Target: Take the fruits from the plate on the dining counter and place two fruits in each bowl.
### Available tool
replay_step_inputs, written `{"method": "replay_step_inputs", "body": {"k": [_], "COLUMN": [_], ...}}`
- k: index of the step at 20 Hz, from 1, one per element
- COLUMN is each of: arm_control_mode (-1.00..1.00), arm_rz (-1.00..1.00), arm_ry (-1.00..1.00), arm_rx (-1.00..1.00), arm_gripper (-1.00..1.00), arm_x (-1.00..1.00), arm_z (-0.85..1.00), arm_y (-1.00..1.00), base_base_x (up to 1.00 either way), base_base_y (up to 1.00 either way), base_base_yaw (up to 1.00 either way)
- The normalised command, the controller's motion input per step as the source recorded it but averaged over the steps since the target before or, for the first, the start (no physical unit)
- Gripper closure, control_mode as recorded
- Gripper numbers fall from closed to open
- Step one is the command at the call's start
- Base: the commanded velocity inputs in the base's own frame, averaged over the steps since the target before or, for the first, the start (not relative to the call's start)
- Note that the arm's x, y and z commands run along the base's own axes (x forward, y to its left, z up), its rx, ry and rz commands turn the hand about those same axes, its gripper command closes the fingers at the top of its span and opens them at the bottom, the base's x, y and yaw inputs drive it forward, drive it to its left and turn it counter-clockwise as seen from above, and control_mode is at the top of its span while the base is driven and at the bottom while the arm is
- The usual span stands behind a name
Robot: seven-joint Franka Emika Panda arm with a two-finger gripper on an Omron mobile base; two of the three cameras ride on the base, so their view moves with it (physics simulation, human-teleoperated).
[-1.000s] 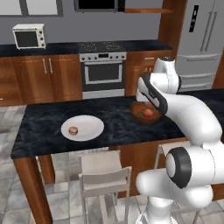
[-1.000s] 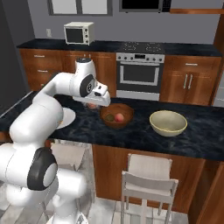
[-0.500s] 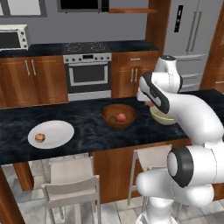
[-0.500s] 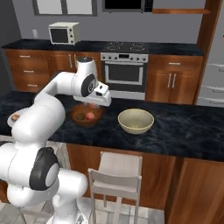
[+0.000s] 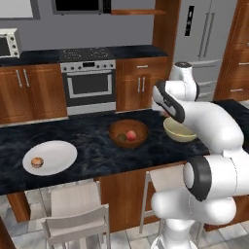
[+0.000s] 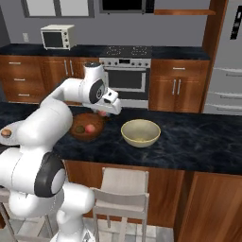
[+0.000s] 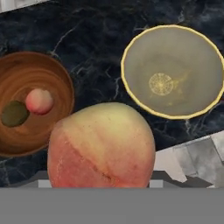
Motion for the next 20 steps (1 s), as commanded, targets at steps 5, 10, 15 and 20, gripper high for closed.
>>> {"method": "replay_step_inputs", "body": {"k": [5,10,15,20], "arm_control_mode": [-1.00,-1.00,-1.00,-1.00], "arm_rz": [-0.30,-0.27,-0.16,-0.02], "arm_ry": [0.02,0.22,0.17,0.00], "arm_rx": [0.04,0.06,0.01,0.02], "arm_gripper": [1.00,1.00,1.00,1.00], "arm_x": [0.45,0.78,0.47,0.48], "arm_z": [-0.14,-0.06,-0.31,-0.49], "arm_y": [-0.59,-0.92,-0.71,-0.13], "base_base_x": [0.00,0.00,0.00,0.00], "base_base_y": [0.00,0.00,0.00,0.00], "base_base_yaw": [0.00,0.00,0.00,0.00]}}
